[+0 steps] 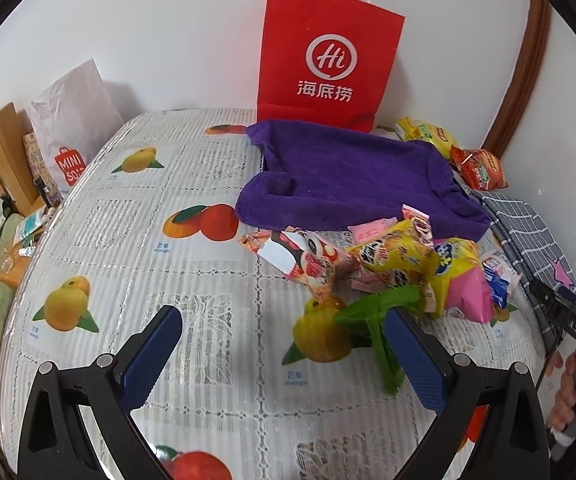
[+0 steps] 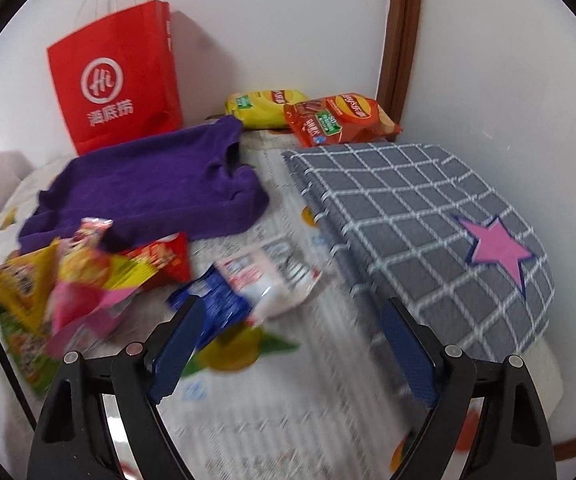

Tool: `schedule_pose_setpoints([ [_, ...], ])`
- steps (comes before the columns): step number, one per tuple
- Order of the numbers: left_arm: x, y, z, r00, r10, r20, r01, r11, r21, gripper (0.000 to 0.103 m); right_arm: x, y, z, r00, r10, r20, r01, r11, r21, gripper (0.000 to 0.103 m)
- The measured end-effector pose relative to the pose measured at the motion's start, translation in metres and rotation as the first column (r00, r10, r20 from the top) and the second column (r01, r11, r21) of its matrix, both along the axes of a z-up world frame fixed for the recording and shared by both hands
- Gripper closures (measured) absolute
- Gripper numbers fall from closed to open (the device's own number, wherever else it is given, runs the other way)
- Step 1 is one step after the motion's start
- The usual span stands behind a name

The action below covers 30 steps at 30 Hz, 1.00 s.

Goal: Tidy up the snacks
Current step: 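Grasp the white sachet with the right tool while the left tool grasps the pink panda bag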

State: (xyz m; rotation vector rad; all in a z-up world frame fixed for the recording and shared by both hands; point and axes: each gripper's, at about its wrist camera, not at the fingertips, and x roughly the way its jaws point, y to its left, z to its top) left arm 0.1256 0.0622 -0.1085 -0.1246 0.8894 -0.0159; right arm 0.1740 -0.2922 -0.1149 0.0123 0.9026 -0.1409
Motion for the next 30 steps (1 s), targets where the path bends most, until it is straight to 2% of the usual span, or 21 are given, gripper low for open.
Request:
schedule_pose_setpoints([
  [7, 0.015, 0.009, -0.003, 1.0, 0.016, -0.002, -0.016, 0.999, -0.034, 0.001, 0.045, -0.001, -0.031, 0.993, 0.074, -0.096, -0.076, 0.997, -0.019, 0.018],
  [12, 0.021, 0.015, -0.003, 1.0, 0.024, -0.002, -0.024, 0.999, -0.044, 0.001, 0.057, 0.009, -0.046, 0.988, 0.097, -0.124, -0.106, 0.992, -0.069, 0.018],
  [15, 0.024, 0.017, -0.005, 1.0, 0.022, -0.005, -0.022, 0.999, -0.038, 0.001, 0.065, 0.009, -0.059, 0.983, 0.103, -0.155, -0.114, 0.992, -0.059, 0.018],
  [22, 0.028, 0.02, -0.01, 1.0, 0.016, -0.004, -0.016, 0.998, -0.053, 0.001, 0.067, -0.003, -0.068, 0.991, 0.099, -0.095, -0.093, 0.993, 0.07, 0.018],
  [25, 0.031, 0.019, -0.012, 1.0, 0.008, 0.001, -0.008, 0.998, -0.063, 0.001, 0.068, -0.003, -0.069, 0.992, 0.099, -0.083, -0.094, 0.994, 0.062, 0.023],
  [30, 0.043, 0.014, -0.017, 1.0, -0.005, -0.011, 0.004, 0.997, -0.082, 0.002, 0.067, -0.001, -0.069, 0.992, 0.102, -0.08, -0.097, 0.993, 0.064, 0.024],
])
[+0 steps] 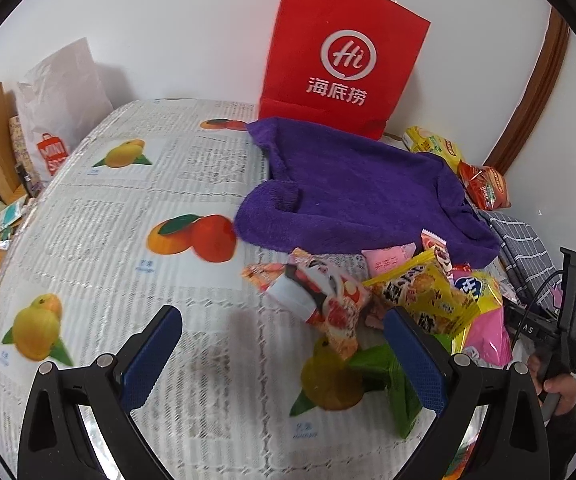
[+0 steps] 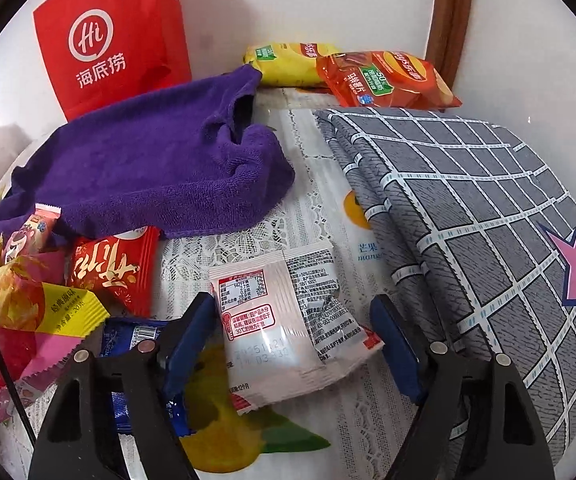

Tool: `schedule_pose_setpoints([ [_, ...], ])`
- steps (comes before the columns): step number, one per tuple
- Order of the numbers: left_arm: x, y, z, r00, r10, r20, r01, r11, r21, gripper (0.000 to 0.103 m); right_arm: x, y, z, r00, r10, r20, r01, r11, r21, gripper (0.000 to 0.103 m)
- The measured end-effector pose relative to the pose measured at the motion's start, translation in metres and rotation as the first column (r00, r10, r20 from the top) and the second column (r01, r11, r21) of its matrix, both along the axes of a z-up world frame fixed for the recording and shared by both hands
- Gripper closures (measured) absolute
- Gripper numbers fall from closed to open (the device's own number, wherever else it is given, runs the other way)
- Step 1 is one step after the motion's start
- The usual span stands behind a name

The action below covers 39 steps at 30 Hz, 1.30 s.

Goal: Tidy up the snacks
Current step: 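Grasp the white sachet with the right tool while the left tool grasps the pink panda bag, then carry the sachet and panda bag onto the purple towel and open both tools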

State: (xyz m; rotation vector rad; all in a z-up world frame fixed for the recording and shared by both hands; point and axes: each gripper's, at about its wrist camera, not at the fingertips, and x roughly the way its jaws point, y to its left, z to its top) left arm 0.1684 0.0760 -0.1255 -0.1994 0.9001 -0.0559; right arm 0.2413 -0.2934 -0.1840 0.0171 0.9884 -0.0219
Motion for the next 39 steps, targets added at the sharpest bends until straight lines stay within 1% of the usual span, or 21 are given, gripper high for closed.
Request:
schedule_pose_setpoints([
  [5, 0.019, -0.009, -0.008, 0.999, -0.038, -0.025, 0.038, 0.999, 0.007, 0.006, 0.0, 0.0, -0.001, 1.0, 0.001, 0.003, -0.001, 1.0, -0.003, 0.024],
  [8, 0.027, -0.012, -0.003, 0.998, -0.067, -0.006, 0.067, 0.997, 0.044, 0.006, -0.001, 0.0, -0.001, 1.0, 0.002, 0.005, -0.002, 1.0, -0.005, 0.024],
  [10, 0.033, -0.013, 0.001, 0.997, -0.082, 0.002, 0.082, 0.995, 0.056, 0.006, -0.002, -0.001, -0.001, 1.0, 0.003, 0.005, -0.003, 1.0, -0.004, 0.024],
  [13, 0.042, -0.015, 0.005, 0.994, -0.112, 0.016, 0.111, 0.993, 0.046, 0.006, -0.002, -0.001, -0.002, 1.0, 0.003, 0.007, -0.003, 1.0, -0.004, 0.024],
  [16, 0.049, -0.019, -0.002, 0.988, -0.156, -0.004, 0.156, 0.987, 0.038, 0.006, -0.002, -0.002, -0.002, 1.0, 0.004, 0.007, -0.004, 1.0, -0.003, 0.024],
  [19, 0.045, -0.023, -0.011, 0.981, -0.192, -0.017, 0.193, 0.981, 0.035, 0.006, -0.002, -0.002, -0.002, 1.0, 0.004, 0.009, -0.004, 1.0, -0.004, 0.024],
  [23, 0.034, -0.027, -0.017, 0.971, -0.235, -0.034, 0.236, 0.97, 0.054, 0.016, -0.002, -0.002, -0.003, 1.0, 0.005, 0.01, -0.005, 1.0, -0.005, 0.025],
  [25, 0.03, -0.031, -0.021, 0.965, -0.259, -0.049, 0.261, 0.963, 0.059, 0.016, -0.002, -0.001, -0.003, 1.0, 0.005, 0.011, -0.005, 1.0, -0.005, 0.024],
  [29, 0.03, -0.04, -0.024, 0.963, -0.264, -0.06, 0.27, 0.957, 0.108, 0.018, -0.002, -0.002, -0.003, 1.0, 0.005, 0.012, -0.005, 1.0, -0.006, 0.025],
  [30, 0.031, -0.042, -0.025, 0.962, -0.266, -0.063, 0.272, 0.956, 0.115, 0.019, -0.002, -0.002, -0.003, 1.0, 0.005, 0.012, -0.005, 1.0, -0.006, 0.025],
  [32, 0.034, -0.048, -0.028, 0.96, -0.267, -0.079, 0.276, 0.951, 0.14, 0.031, -0.002, -0.001, -0.003, 1.0, 0.006, 0.013, -0.006, 1.0, -0.005, 0.025],
  [33, 0.035, -0.05, -0.03, 0.96, -0.269, -0.084, 0.279, 0.948, 0.153, 0.033, -0.002, -0.002, -0.003, 1.0, 0.006, 0.013, -0.006, 1.0, -0.005, 0.025],
  [34, 0.036, -0.051, -0.031, 0.96, -0.267, -0.083, 0.278, 0.947, 0.16, 0.04, -0.002, -0.001, -0.003, 1.0, 0.007, 0.014, -0.007, 1.0, -0.005, 0.025],
  [35, 0.036, -0.052, -0.032, 0.96, -0.265, -0.086, 0.276, 0.948, 0.162, 0.052, -0.002, -0.001, -0.003, 1.0, 0.007, 0.015, -0.007, 1.0, -0.005, 0.025],
  [37, 0.036, -0.051, -0.034, 0.962, -0.257, -0.097, 0.27, 0.95, 0.16, 0.055, -0.002, -0.001, -0.004, 1.0, 0.008, 0.016, -0.008, 1.0, -0.004, 0.025],
  [39, 0.032, -0.048, -0.031, 0.964, -0.252, -0.088, 0.263, 0.953, 0.152, 0.057, -0.003, -0.001, -0.003, 1.0, 0.016, 0.021, -0.016, 1.0, 0.001, 0.03],
])
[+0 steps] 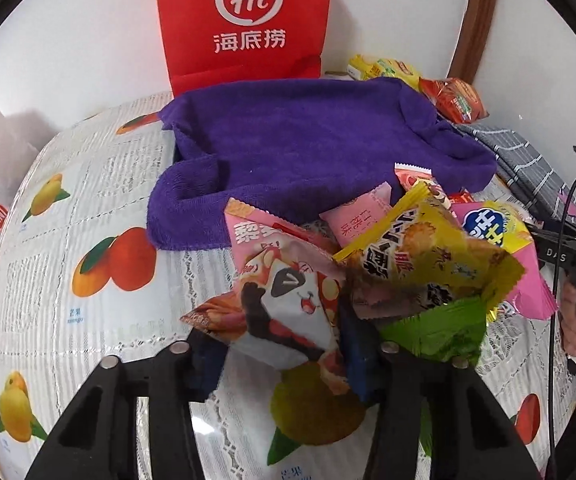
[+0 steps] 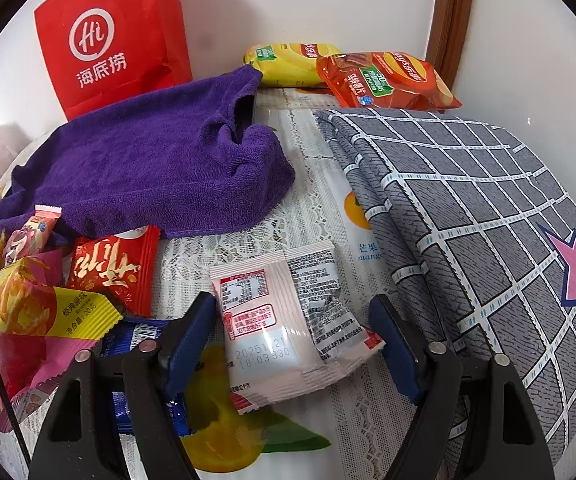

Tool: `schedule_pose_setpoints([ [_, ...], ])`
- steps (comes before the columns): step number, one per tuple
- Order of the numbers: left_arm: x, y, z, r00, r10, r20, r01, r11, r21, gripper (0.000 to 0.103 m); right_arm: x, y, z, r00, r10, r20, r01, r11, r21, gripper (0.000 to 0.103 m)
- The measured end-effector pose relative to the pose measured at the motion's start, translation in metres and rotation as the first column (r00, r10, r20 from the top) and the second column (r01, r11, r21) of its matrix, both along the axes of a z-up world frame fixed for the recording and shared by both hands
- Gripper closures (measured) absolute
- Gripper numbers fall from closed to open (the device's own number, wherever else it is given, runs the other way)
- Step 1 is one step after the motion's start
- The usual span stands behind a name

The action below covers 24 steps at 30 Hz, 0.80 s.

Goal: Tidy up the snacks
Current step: 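Carry the sachet and panda bag onto the purple towel and open both tools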

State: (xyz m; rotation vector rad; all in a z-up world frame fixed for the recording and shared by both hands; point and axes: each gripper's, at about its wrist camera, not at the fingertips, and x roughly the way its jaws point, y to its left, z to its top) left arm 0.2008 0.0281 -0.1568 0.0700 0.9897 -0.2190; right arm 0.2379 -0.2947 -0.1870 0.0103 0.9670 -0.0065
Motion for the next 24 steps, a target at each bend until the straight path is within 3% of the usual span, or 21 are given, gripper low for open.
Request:
schedule_pose_setpoints([
  [6, -0.02, 0.012, 0.023, 0.999, 0.029, 0.045, -0.029, 1.0, 0.003, 0.057, -0.011, 0.006, 0.005, 1.0, 0.015, 0.017, -0.014, 1.0, -0.026, 0.035],
  [9, -0.027, 0.022, 0.038, 0.996, 0.047, 0.072, -0.048, 0.999, 0.001, 0.057, -0.02, 0.005, 0.018, 1.0, 0.014, 0.027, -0.014, 1.0, 0.008, 0.035],
  [18, -0.018, 0.033, 0.078, 0.985, 0.108, 0.133, -0.102, 0.993, -0.051, 0.057, -0.023, 0.015, 0.101, 0.982, 0.037, 0.188, -0.038, 0.999, 0.0, 0.035],
  [24, 0.006, 0.027, 0.104, 0.977, 0.137, 0.165, -0.125, 0.989, -0.078, 0.057, 0.004, 0.042, 0.137, 0.965, 0.074, 0.251, -0.073, 0.997, -0.015, 0.035],
])
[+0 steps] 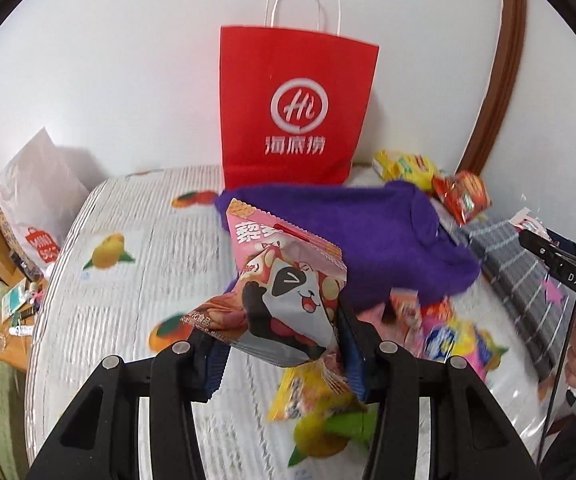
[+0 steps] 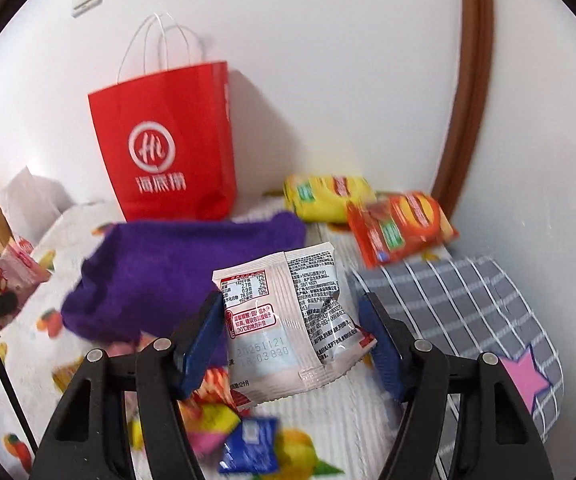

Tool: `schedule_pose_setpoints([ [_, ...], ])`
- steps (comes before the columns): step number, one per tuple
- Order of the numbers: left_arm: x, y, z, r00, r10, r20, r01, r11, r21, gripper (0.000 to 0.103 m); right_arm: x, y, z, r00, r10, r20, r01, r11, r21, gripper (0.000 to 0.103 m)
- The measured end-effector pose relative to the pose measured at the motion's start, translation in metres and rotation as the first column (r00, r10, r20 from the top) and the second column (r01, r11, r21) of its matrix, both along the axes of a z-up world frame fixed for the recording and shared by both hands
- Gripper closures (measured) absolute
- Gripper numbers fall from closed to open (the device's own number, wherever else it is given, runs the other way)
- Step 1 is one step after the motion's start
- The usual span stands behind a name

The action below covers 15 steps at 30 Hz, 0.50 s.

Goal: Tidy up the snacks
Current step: 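Carry the sachet and panda bag onto the purple towel and open both tools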

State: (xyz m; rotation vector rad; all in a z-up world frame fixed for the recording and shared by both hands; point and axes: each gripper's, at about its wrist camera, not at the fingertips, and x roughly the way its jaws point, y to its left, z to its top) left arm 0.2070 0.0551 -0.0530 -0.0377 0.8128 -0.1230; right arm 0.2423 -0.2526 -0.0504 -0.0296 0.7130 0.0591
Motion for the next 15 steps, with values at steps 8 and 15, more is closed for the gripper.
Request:
schedule_pose_setpoints([
  [8, 0.045, -0.006, 0.018, 0.999, 0.032, 0.022, -0.032, 0.999, -0.004, 0.057, 0.061, 0.02, 0.005, 0.999, 0.03, -0.032, -0.027, 0.997, 0.075, 0.035],
  [15, 0.092, -0.009, 0.009, 0.999, 0.041, -0.003, -0.041, 0.999, -0.031, 0.057, 0.12, 0.038, -0.02, 0.994, 0.052, -0.094, -0.045, 0.996, 0.083, 0.035],
])
